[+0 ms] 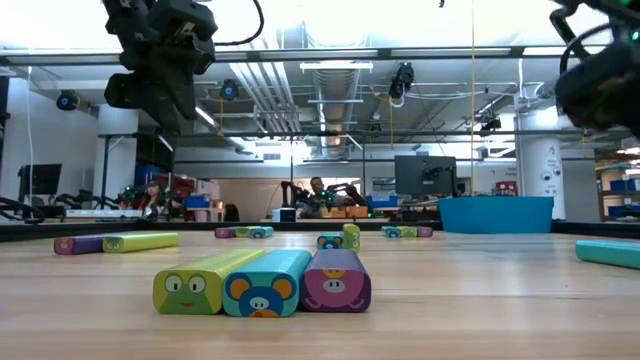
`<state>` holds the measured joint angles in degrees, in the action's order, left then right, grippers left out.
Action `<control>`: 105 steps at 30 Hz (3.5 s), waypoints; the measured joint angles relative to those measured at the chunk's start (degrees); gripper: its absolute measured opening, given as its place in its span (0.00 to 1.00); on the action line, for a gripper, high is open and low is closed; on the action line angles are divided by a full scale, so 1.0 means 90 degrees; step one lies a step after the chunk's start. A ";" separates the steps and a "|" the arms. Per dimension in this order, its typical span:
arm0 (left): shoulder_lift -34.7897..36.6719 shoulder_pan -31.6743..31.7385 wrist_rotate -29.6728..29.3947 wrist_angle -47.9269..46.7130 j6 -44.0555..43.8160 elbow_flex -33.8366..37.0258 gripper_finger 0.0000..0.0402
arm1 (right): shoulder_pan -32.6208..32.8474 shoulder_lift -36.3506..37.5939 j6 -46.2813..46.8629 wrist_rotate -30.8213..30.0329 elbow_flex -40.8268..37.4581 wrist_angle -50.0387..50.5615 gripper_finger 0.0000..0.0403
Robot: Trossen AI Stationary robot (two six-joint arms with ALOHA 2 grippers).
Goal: Sort blocks
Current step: Put the green block into the transparent bin, then put the violet block into the blue bin
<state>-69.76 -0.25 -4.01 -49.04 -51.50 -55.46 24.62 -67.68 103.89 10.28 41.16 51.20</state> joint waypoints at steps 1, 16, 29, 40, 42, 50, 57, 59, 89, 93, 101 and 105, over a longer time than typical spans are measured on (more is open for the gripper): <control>0.0000 0.0000 0.0000 0.0002 -0.0001 0.0000 0.40 | 0.0000 -0.0046 0.0045 0.0000 -0.0088 -0.0181 0.50; 0.0000 0.0000 -0.0178 0.0010 0.0001 0.0000 0.40 | -0.0002 -0.1062 0.0226 -0.0257 -0.0407 -0.1326 0.58; -0.0002 0.0000 -0.0329 0.0012 0.0006 0.0000 0.40 | -0.0002 -0.1691 0.0180 -0.0287 -0.0356 -0.1443 0.30; -0.0002 0.0000 -0.0497 0.0016 0.0004 0.0000 0.40 | -0.0001 -0.1264 -0.0103 -0.0561 -0.0088 -0.0549 0.23; -0.0001 0.0000 -0.0498 0.0016 0.0007 0.0000 0.40 | -0.0015 -0.0938 -0.0173 -0.0667 0.0213 0.0294 0.23; -0.0002 0.0017 -0.0510 0.0039 0.0175 0.0000 0.40 | 0.0204 -0.0060 -0.2199 -0.0692 0.1522 0.0670 0.23; -0.0002 0.0022 -0.0512 0.0019 0.0239 0.0000 0.40 | 0.1069 -0.0255 -0.4946 -0.0620 0.2566 0.0798 0.23; -0.0002 0.0022 -0.0512 0.0012 0.0242 0.0000 0.40 | 0.1381 -0.0385 -0.5820 -0.0594 0.2785 0.0719 0.23; -0.0002 0.0041 -0.0508 0.0017 0.0504 0.0000 0.40 | 0.3472 -0.1766 -0.6247 0.0363 0.3095 0.0317 0.52; -0.0002 0.0041 -0.0500 0.0018 0.0504 0.0000 0.40 | 0.3138 -0.1436 -0.6204 0.0310 0.3095 0.0456 0.47; -0.0002 0.0041 -0.0270 0.0019 0.0501 0.0000 0.40 | 0.1751 -0.0736 -0.6207 -0.0921 0.3095 0.0551 0.29; -0.0002 0.0039 -0.0103 0.0017 0.0478 0.0000 0.40 | 0.0831 -0.0535 -0.6204 -0.1166 0.3095 0.0554 0.21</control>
<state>-69.78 0.10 -4.94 -48.88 -47.20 -55.46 32.10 -72.49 48.05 -0.21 69.01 56.18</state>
